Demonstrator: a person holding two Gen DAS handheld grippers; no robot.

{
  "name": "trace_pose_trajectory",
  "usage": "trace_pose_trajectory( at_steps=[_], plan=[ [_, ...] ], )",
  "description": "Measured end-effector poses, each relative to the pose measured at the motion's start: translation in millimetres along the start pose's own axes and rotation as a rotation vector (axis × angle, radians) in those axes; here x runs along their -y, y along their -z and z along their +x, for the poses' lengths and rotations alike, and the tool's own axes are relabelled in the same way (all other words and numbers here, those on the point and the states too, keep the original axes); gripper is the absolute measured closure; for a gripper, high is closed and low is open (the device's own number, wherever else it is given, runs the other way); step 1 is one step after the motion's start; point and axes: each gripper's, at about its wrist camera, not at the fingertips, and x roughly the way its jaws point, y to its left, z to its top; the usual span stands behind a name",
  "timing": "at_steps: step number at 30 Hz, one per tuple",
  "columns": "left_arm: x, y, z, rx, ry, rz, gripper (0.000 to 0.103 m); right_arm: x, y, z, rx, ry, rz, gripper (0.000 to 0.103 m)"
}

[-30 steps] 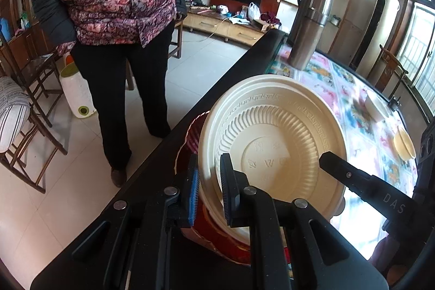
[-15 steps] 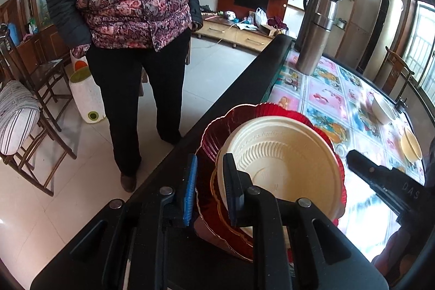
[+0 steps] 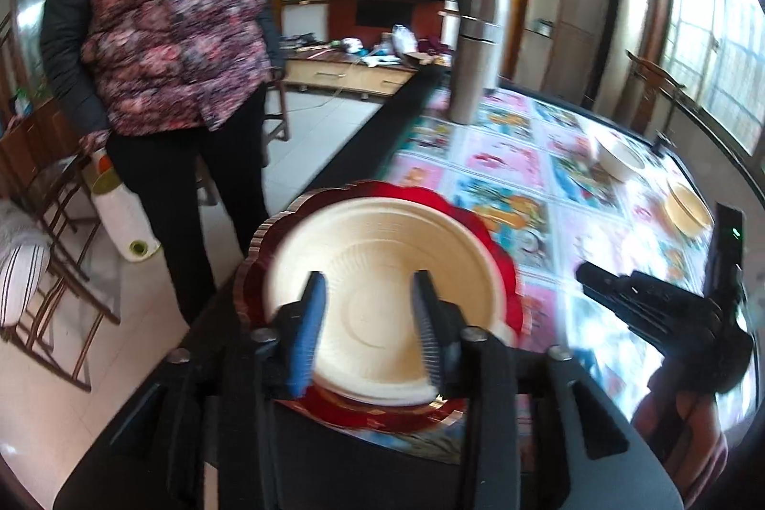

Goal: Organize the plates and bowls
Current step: 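Open both grippers to release the beige bowl, then withdraw both grippers toward the second beige bowl on the table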

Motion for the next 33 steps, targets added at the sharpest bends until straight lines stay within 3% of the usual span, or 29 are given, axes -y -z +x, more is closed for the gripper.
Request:
trace_pose_trajectory(
  at_steps=[12,33],
  plan=[
    [58.5,0.6,1.3,-0.017,0.034,0.141,0.062,70.6,-9.9,-6.3,0.037,0.008,0.125,0.073],
    [118.5,1.7,-5.1,-0.022,0.024,0.270,0.062,80.5,-25.0,-17.8,0.051,-0.023,0.121,0.072]
  ],
)
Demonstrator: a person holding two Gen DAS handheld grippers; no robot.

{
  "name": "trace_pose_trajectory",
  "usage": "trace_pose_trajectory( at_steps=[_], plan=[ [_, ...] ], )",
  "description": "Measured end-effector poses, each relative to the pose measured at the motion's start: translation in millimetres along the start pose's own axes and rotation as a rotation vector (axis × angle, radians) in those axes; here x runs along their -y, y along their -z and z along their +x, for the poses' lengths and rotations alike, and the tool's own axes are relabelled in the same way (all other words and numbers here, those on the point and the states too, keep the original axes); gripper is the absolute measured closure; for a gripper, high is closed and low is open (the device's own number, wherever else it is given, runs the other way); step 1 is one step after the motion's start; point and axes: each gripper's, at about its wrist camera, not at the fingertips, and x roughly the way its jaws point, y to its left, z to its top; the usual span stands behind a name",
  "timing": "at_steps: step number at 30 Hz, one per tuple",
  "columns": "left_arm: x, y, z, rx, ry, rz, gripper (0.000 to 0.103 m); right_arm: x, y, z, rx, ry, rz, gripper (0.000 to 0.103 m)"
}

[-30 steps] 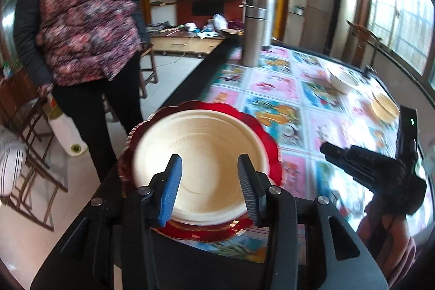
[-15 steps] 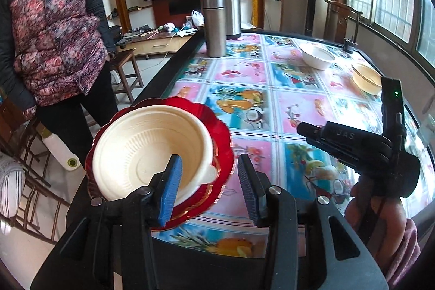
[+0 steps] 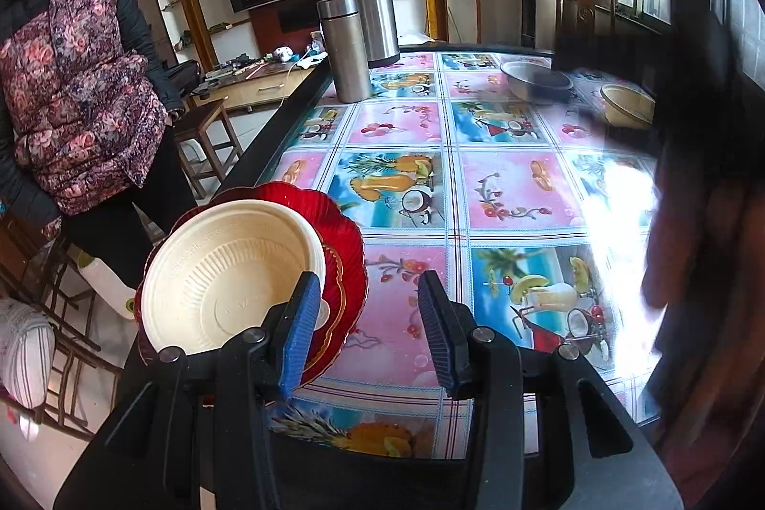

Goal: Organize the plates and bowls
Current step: 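Withdraw both grippers toward the second beige bowl on the table, then close both grippers together on the rim of the second beige bowl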

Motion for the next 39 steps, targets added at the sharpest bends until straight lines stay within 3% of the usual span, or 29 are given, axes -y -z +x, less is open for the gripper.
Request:
trace_pose_trajectory(
  at_steps=[3,5,8,9,11,15,19,24,33,39],
  plan=[
    [1.9,-1.1,0.9,-0.003,-0.005,0.005,0.062,-22.7,-29.4,-17.8,0.050,-0.057,-0.023,0.072],
    [4.4,-2.9,2.2,-0.005,-0.005,0.006,0.062,-48.7,-54.1,-40.9,0.143,-0.100,-0.082,0.072],
    [9.8,-7.6,5.5,-0.008,0.006,0.012,0.062,-84.3,-80.3,-78.9,0.295,-0.155,-0.188,0.055],
    [12.9,-9.9,7.2,-0.009,0.014,0.020,0.062,-91.0,-83.9,-88.5,0.334,-0.163,-0.215,0.044],
    [22.6,-16.4,10.7,-0.011,0.041,0.039,0.062,-93.6,-83.5,-100.2,0.378,-0.144,-0.255,0.039],
    [56.1,-37.4,20.2,-0.024,0.132,0.084,0.062,-51.7,-75.4,-89.0,0.299,-0.080,-0.204,0.039],
    [90.5,-66.4,39.1,-0.059,0.244,0.097,0.061,19.2,-82.4,-83.7,0.235,0.029,-0.088,0.039],
    [135.1,-106.3,71.1,-0.094,0.311,0.071,0.061,82.1,-108.9,-114.8,0.291,0.144,-0.023,0.039],
    [217.1,-149.0,125.6,-0.208,0.461,0.030,0.062,138.2,-165.3,-152.4,0.375,0.318,-0.035,0.039],
    [253.5,-182.3,168.4,-0.260,0.447,0.027,0.062,164.6,-202.9,-165.4,0.434,0.398,-0.016,0.039]
  ],
)
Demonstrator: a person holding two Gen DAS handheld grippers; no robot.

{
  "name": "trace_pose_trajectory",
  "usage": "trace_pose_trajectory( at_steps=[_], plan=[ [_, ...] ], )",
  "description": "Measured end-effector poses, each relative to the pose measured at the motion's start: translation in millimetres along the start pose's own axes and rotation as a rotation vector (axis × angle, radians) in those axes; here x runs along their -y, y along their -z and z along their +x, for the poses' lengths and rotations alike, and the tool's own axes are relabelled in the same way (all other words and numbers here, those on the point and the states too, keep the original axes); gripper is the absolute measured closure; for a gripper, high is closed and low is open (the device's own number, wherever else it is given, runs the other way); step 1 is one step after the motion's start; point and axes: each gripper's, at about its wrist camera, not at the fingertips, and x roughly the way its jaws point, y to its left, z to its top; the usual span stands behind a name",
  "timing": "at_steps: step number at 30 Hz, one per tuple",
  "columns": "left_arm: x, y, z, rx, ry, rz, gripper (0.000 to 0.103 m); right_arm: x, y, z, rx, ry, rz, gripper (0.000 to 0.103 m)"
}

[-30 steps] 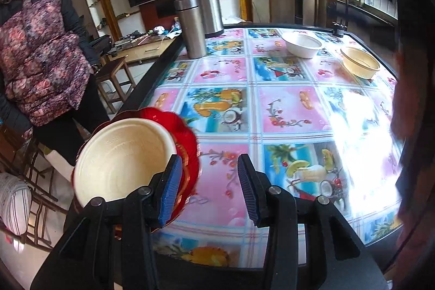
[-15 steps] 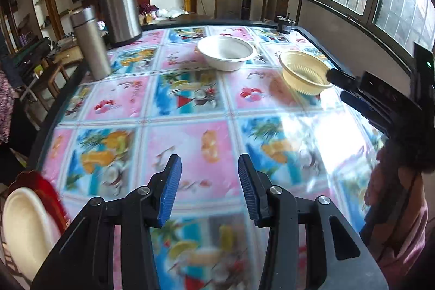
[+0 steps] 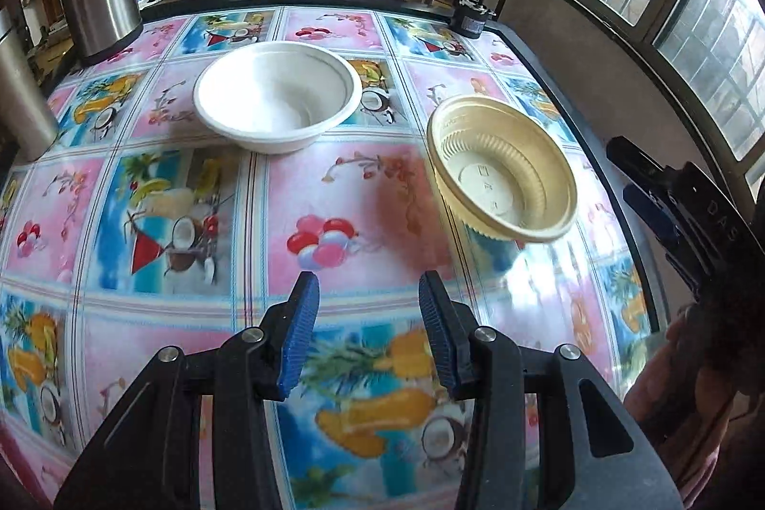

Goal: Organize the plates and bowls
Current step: 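Close both grippers together on the rim of the second beige bowl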

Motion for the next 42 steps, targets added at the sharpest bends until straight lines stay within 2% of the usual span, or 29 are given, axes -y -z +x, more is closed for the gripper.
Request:
trace_pose_trajectory(
  at_steps=[4,8,13,23,25,29,31,39,42],
  plan=[
    [0.4,-27.2,18.2,-0.001,0.003,-0.049,0.062,13.9,-19.2,22.7,-0.014,0.071,0.007,0.039],
    [7.6,-45.7,36.1,0.000,0.048,-0.100,0.062,36.0,-31.3,46.2,-0.051,0.082,0.088,0.039],
    [20.6,-52.5,63.6,-0.021,0.070,-0.139,0.062,54.3,-30.3,71.0,-0.135,0.031,0.169,0.039],
    [23.4,-51.8,82.2,-0.026,0.139,-0.207,0.062,76.5,-27.5,85.0,-0.195,-0.034,0.284,0.039],
    [24.9,-48.9,83.2,-0.018,0.156,-0.207,0.062,76.6,-24.7,88.2,-0.213,-0.044,0.298,0.039],
    [28.5,-47.3,83.2,0.006,0.142,-0.176,0.062,75.9,-21.6,92.2,-0.227,-0.046,0.308,0.042],
    [29.3,-48.3,83.6,0.013,0.141,-0.159,0.062,75.1,-21.5,93.0,-0.228,-0.036,0.302,0.047],
    [19.4,-51.4,90.7,0.014,0.127,-0.162,0.062,78.1,-18.6,99.4,-0.232,0.003,0.299,0.055],
    [20.8,-50.8,91.8,0.019,0.109,-0.150,0.067,77.6,-17.4,99.1,-0.224,0.023,0.289,0.061]
  ],
)
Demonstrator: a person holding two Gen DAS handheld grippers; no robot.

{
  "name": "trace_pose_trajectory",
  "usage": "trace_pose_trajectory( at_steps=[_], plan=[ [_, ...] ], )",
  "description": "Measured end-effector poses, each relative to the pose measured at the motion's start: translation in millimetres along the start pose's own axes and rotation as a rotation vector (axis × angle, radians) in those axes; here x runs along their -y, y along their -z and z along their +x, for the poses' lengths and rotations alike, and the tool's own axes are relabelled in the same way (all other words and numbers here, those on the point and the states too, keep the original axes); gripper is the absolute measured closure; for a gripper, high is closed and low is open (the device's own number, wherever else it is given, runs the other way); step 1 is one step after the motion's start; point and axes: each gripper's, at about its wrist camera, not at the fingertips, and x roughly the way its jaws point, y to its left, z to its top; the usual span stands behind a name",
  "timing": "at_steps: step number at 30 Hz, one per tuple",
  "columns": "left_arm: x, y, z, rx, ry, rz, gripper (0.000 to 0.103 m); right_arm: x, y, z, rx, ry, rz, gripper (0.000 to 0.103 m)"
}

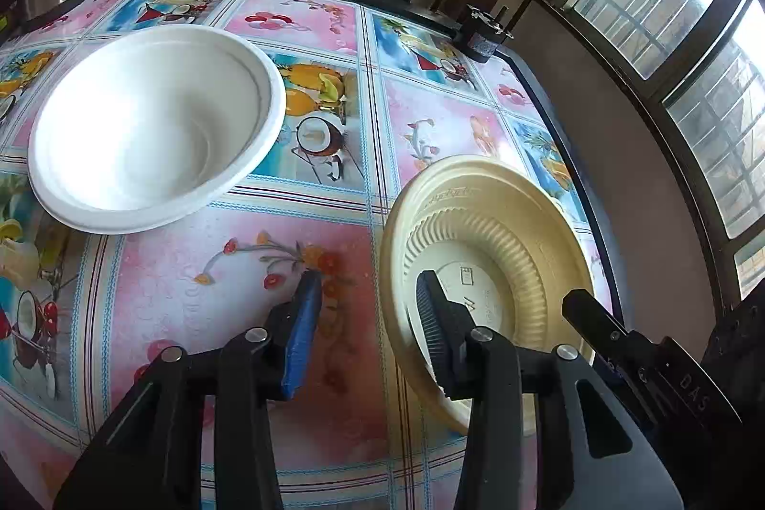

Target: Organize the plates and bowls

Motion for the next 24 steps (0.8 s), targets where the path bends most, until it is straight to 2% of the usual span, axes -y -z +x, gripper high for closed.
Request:
trace_pose_trajectory(
  at_steps=[2,6,9,13,15,24],
  plan=[
    [2.4,1.4,1.8,-0.003,-0.004,0.013,0.071,-0.9,0.7,0.6,0.002,0.005,-0.008,0.064],
    [9.6,5.4,1.8,0.000,-0.013,0.048,0.086,-1.2,1.9,1.6,0.007,0.016,-0.012,0.069],
    [13.6,7.2,3.2,-0.008,-0.006,0.068,0.090,0.1,2.0,2.7,0.008,0.023,-0.011,0.075],
    [13.0,6.8,2.3,-0.011,0.002,0.069,0.091,-1.1,3.6,6.5,0.000,0.040,-0.026,0.086],
    [12.0,6.5,2.1,-0.010,0.005,0.067,0.091,-1.2,4.7,8.6,-0.004,0.042,-0.029,0.089],
    [8.6,10.7,-1.9,-0.018,0.001,0.068,0.091,1.3,3.5,10.1,-0.013,0.031,-0.009,0.090]
  ],
)
